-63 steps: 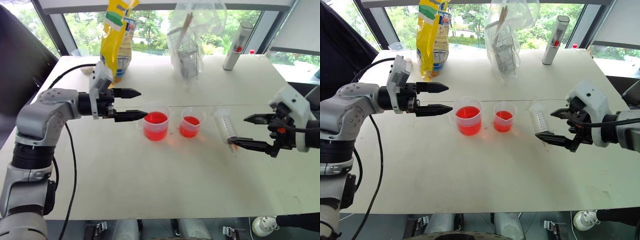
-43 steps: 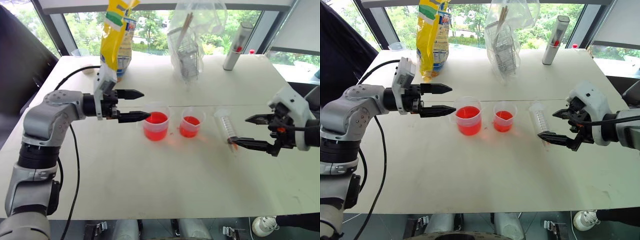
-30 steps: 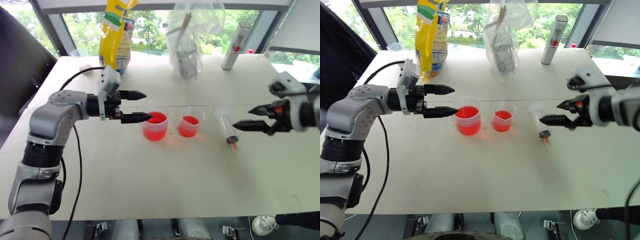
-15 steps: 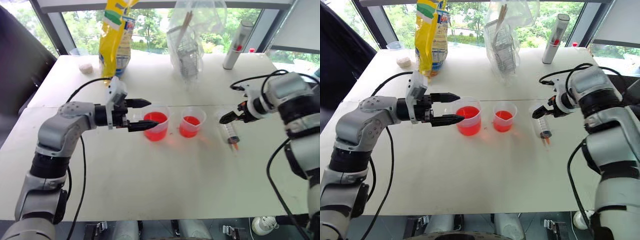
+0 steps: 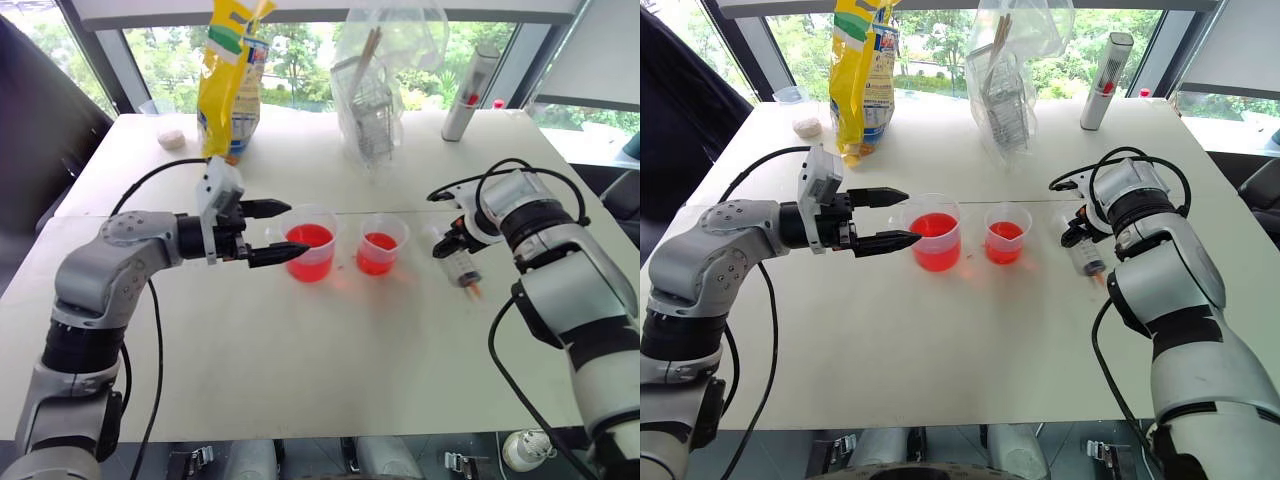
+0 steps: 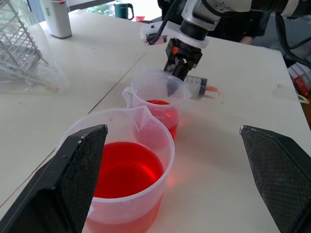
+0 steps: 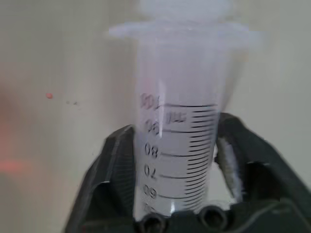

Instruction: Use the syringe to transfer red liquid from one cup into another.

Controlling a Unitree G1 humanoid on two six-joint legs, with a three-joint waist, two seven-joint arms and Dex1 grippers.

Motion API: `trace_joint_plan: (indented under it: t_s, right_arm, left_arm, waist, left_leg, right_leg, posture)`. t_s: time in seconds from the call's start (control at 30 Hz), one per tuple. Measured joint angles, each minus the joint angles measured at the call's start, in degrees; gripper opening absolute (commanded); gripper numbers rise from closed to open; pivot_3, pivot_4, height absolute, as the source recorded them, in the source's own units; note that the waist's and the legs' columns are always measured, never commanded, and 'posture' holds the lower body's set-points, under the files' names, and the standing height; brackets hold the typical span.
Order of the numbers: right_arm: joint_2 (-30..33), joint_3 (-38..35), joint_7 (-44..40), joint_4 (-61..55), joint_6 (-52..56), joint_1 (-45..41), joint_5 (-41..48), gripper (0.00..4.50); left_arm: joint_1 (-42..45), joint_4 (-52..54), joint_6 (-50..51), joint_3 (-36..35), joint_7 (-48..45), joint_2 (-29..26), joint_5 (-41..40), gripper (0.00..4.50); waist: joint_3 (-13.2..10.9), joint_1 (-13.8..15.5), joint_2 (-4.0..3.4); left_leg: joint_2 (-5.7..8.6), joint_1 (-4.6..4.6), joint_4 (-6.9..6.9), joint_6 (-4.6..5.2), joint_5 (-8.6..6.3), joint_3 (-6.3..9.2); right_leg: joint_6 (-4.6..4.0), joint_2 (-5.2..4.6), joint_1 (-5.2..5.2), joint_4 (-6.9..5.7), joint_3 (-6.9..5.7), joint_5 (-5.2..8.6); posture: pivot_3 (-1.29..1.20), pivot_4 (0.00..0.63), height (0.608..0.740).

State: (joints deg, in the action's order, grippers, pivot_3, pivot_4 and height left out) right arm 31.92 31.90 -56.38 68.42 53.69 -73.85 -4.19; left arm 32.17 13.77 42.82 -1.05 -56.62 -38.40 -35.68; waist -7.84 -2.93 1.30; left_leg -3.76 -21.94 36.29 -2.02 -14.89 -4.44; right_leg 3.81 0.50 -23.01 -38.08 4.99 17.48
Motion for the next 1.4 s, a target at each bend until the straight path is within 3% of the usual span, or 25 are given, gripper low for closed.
trace_joint_plan:
  t_s: [0.2,0.3,0.47,0.57,0.7,0.8,1.03,1.23,1.4]
  right_arm:
    - [-0.5,-3.3,0.4,-1.5,3.6,0.4,-2.3,1.39]
    - [1.6,-6.4,1.4,-8.2,9.5,2.5,-1.7,1.39]
    - [16.1,-16.2,4.9,-51.6,11.7,19.7,-1.2,1.39]
    - [16.7,-25.1,9.3,-68.8,8.9,24.5,-0.5,1.39]
    - [7.1,-36.2,15.0,-81.7,0.0,23.3,5.2,1.39]
    - [-1.2,-38.8,17.0,-87.0,-2.9,22.0,11.3,1.39]
    - [-16.7,-37.9,21.2,-82.7,-14.3,23.5,18.2,1.39]
    - [-23.9,-35.1,21.9,-75.8,-23.1,28.6,20.8,1.39]
    - [-26.3,-31.7,22.0,-72.7,-27.5,33.2,20.8,1.39]
  left_arm:
    - [2.0,-2.0,-0.6,0.4,-1.8,-0.5,0.2,4.5]
    - [5.0,-4.0,-1.6,0.5,-3.2,-1.2,0.3,4.5]
    - [8.2,-11.1,-4.4,0.8,-5.9,-2.5,2.5,4.5]
    - [12.5,-15.0,-5.6,2.2,-7.3,-1.4,3.6,4.5]
    - [18.1,-20.3,-8.2,2.5,-9.8,0.1,4.6,4.5]
    - [20.7,-23.6,-9.9,2.8,-11.4,1.5,5.6,4.5]
    - [24.9,-27.6,-10.5,2.9,-14.3,0.8,6.9,4.5]
    - [25.5,-27.8,-9.7,1.9,-15.2,-2.7,7.6,4.5]
    - [25.9,-27.6,-8.3,1.3,-15.0,-3.5,7.5,4.5]
  waist:
    - [0.0,-0.4,0.0]
    - [-0.1,-0.3,-0.09]
    - [-0.1,0.8,-0.24]
    - [-0.1,0.5,-0.24]
    - [-0.1,-0.7,-0.23]
    - [-0.1,-0.9,-0.22]
    - [-0.1,-0.9,-0.22]
    - [-0.1,-1.0,-0.22]
    - [-0.1,-1.0,-0.21]
  left_leg:
    - [0.0,0.08,-0.04,0.0,0.0,0.01]
    - [0.01,-0.08,-0.07,0.0,0.0,0.03]
    - [0.03,-0.51,-0.13,-0.01,0.0,0.08]
    - [0.03,-0.46,-0.1,-0.01,0.0,0.06]
    - [-0.04,-0.16,-0.09,-0.02,0.01,0.02]
    - [-0.08,-0.19,-0.1,-0.04,0.02,0.07]
    - [-0.05,-0.43,-0.05,-0.05,0.03,0.04]
    - [-0.05,-0.4,-0.04,-0.06,0.04,0.05]
    - [-0.05,-0.41,-0.04,-0.07,0.05,0.07]
  right_leg:
    - [-0.01,0.0,0.07,0.0,-0.02,0.0]
    - [-0.01,-0.02,-0.08,0.03,-0.03,0.01]
    - [0.02,-0.04,-0.46,0.12,-0.13,0.02]
    - [0.03,0.01,-0.42,0.09,-0.12,0.02]
    - [0.03,0.2,-0.23,-0.02,-0.01,0.0]
    - [0.01,0.27,-0.21,-0.05,-0.09,0.0]
    - [0.0,0.13,-0.38,0.0,-0.08,0.01]
    - [0.01,0.09,-0.36,-0.03,-0.1,0.01]
    - [0.01,0.08,-0.35,-0.03,-0.11,0.0]
  posture:
    - [0.0,0.15,0.739]
    - [0.0,0.15,0.739]
    - [0.0,0.15,0.739]
    - [0.0,0.15,0.739]
    - [0.0,0.15,0.739]
    - [0.0,0.15,0.739]
    - [0.0,0.15,0.739]
    - [0.0,0.15,0.739]
    - [0.0,0.15,0.739]
